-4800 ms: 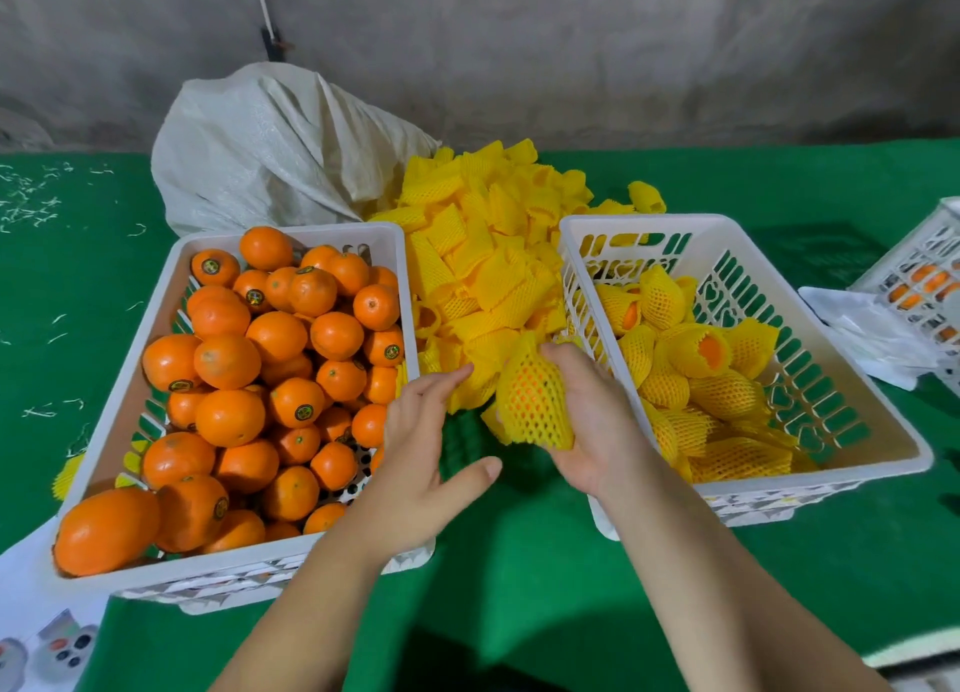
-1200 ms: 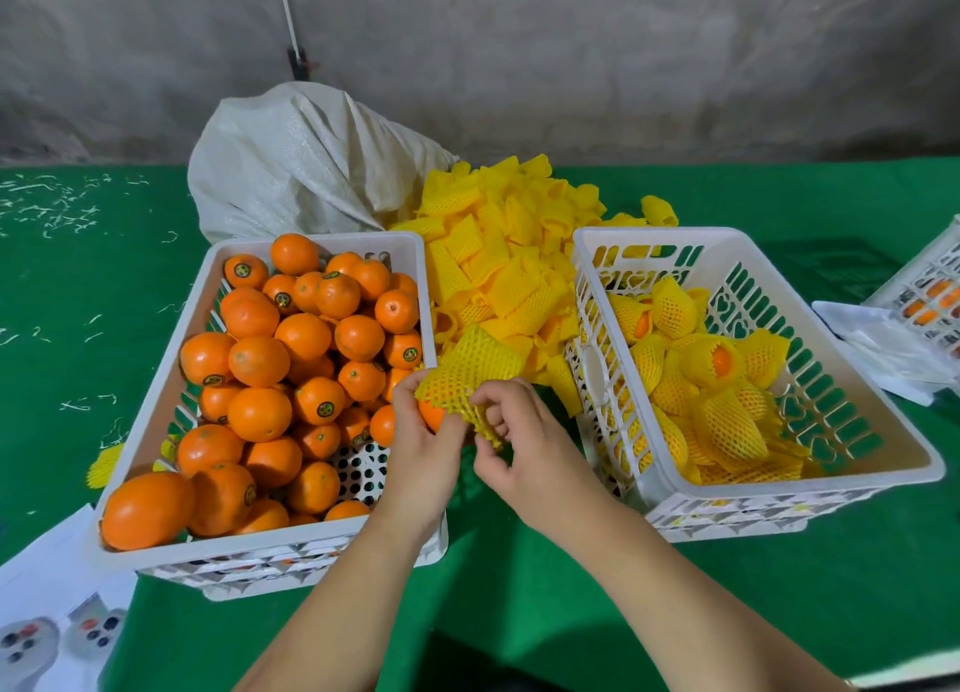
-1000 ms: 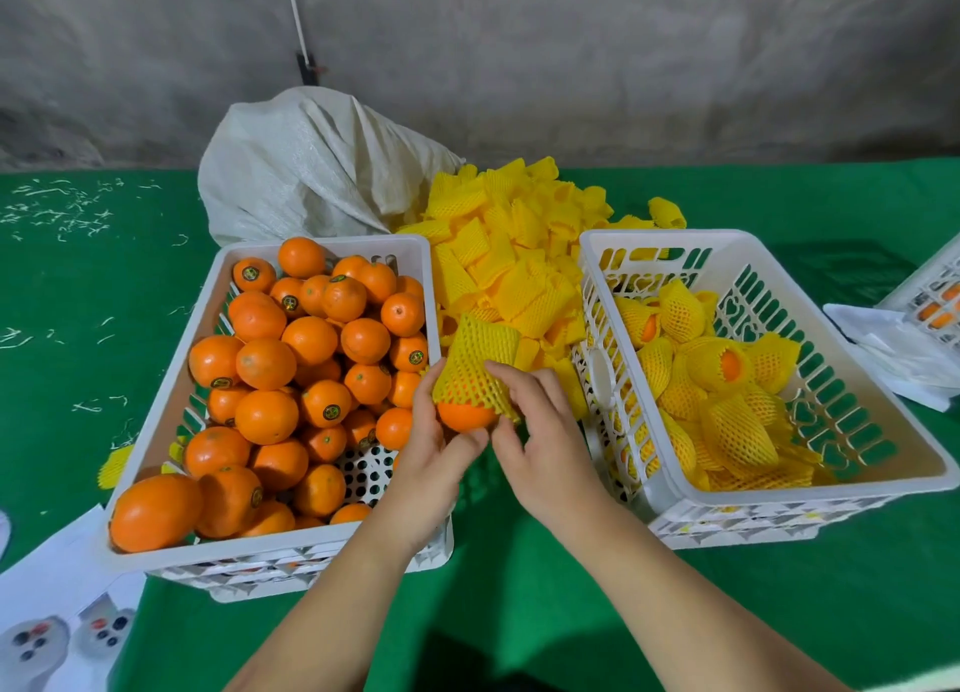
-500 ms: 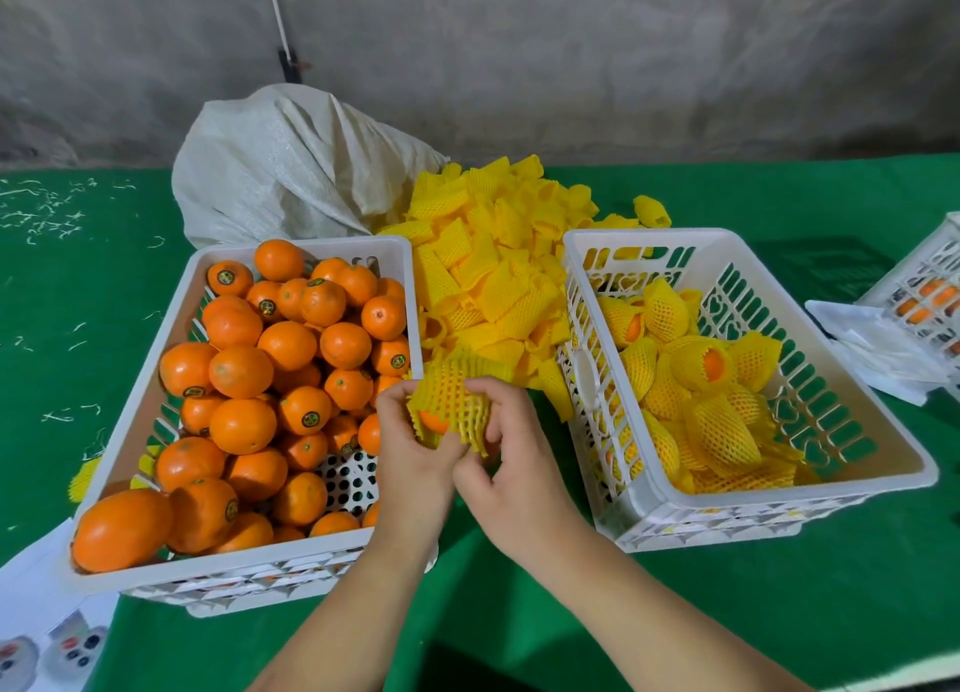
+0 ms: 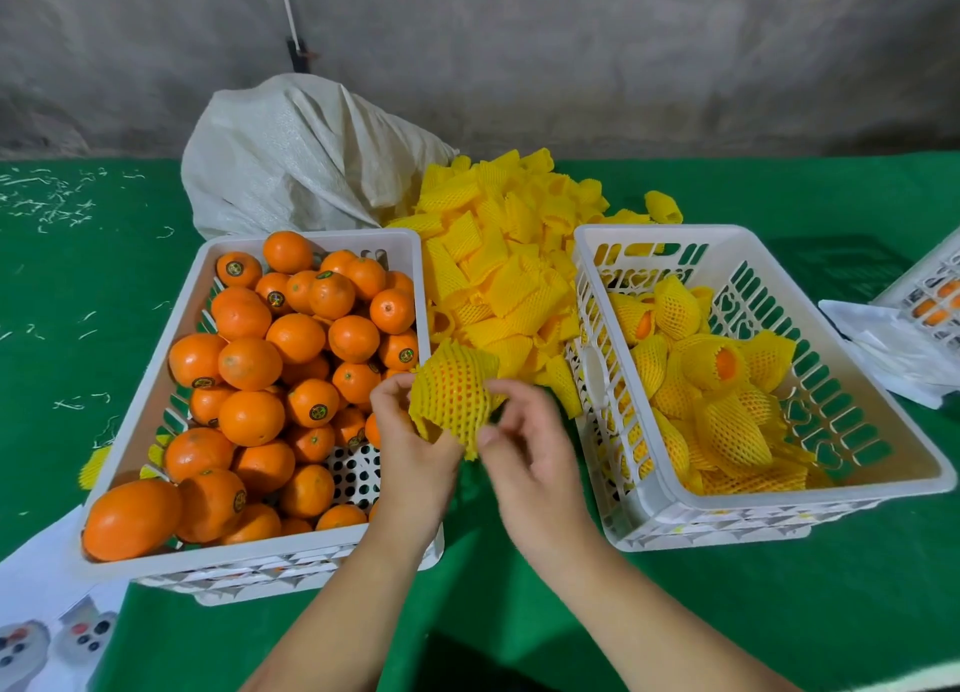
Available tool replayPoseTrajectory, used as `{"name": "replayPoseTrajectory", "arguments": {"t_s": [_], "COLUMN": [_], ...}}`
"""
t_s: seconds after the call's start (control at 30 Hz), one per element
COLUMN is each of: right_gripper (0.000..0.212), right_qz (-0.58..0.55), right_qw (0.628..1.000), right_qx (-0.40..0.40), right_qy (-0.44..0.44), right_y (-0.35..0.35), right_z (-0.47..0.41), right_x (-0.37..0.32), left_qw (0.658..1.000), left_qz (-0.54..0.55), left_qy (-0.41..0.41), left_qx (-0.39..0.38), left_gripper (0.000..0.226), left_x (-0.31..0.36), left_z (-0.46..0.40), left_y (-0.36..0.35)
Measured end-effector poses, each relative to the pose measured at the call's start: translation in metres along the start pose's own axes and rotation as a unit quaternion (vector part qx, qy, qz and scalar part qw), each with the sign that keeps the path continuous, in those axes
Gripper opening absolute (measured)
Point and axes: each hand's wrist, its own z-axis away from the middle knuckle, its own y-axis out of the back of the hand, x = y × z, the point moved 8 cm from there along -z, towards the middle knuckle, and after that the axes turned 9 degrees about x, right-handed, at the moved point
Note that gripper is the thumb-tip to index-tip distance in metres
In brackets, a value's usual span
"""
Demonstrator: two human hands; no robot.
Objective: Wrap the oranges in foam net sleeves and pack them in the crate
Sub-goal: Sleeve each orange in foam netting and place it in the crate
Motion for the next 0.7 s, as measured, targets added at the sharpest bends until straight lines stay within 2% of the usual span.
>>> {"name": "replayPoseTrajectory", "arguments": {"t_s": [0.03, 0.07, 0.13, 0.2, 0.27, 0.33, 0.4, 0.47, 0.57, 0.63, 0.7], "right_gripper": [0.054, 0.064, 0.072, 0.064, 0.057, 0.054, 0.057, 0.064, 0.083, 0.096, 0.101], "right_qz": [-0.051, -0.105, -0.198, -0.253, -0.293, -0.329, -0.319, -0.277, -0.208, -0.162, -0.051], "right_qw": [0.994, 0.976, 0.924, 0.9, 0.895, 0.89, 0.897, 0.913, 0.931, 0.949, 0.969], "right_qx": [0.044, 0.049, -0.029, -0.083, -0.083, -0.058, 0.0, -0.011, -0.047, -0.003, 0.05], "right_qy": [-0.086, -0.187, -0.326, -0.345, -0.326, -0.311, -0.305, -0.299, -0.295, -0.271, -0.238], "right_y": [0.005, 0.003, -0.016, -0.021, -0.013, -0.001, 0.021, 0.035, 0.049, 0.072, 0.105], "right_z": [-0.004, -0.007, -0.002, -0.001, -0.009, -0.021, -0.037, -0.048, -0.058, -0.071, -0.087], "right_x": [0.01, 0.022, 0.034, 0.031, 0.028, 0.028, 0.034, 0.035, 0.027, 0.021, 0.021], "left_qw": [1.0, 0.997, 0.979, 0.963, 0.948, 0.908, 0.871, 0.875, 0.922, 0.953, 0.954], "left_qz": [-0.019, -0.053, -0.135, -0.172, -0.203, -0.272, -0.311, -0.298, -0.215, -0.183, -0.255], "left_qy": [-0.022, -0.049, -0.128, -0.164, -0.188, -0.269, -0.334, -0.314, -0.207, -0.126, -0.072], "left_qx": [-0.013, -0.034, -0.085, -0.126, -0.159, -0.174, -0.183, -0.216, -0.247, -0.208, -0.138], "left_gripper": [0.061, 0.062, 0.062, 0.063, 0.063, 0.062, 0.058, 0.058, 0.056, 0.048, 0.041], "left_x": [0.003, 0.007, 0.014, 0.016, 0.019, 0.025, 0.028, 0.027, 0.02, 0.01, -0.011], "left_z": [0.002, 0.005, 0.014, 0.024, 0.033, 0.043, 0.051, 0.051, 0.036, 0.008, -0.031], "left_y": [-0.001, -0.004, -0.012, -0.018, -0.025, -0.034, -0.041, -0.045, -0.041, -0.023, 0.008]}}
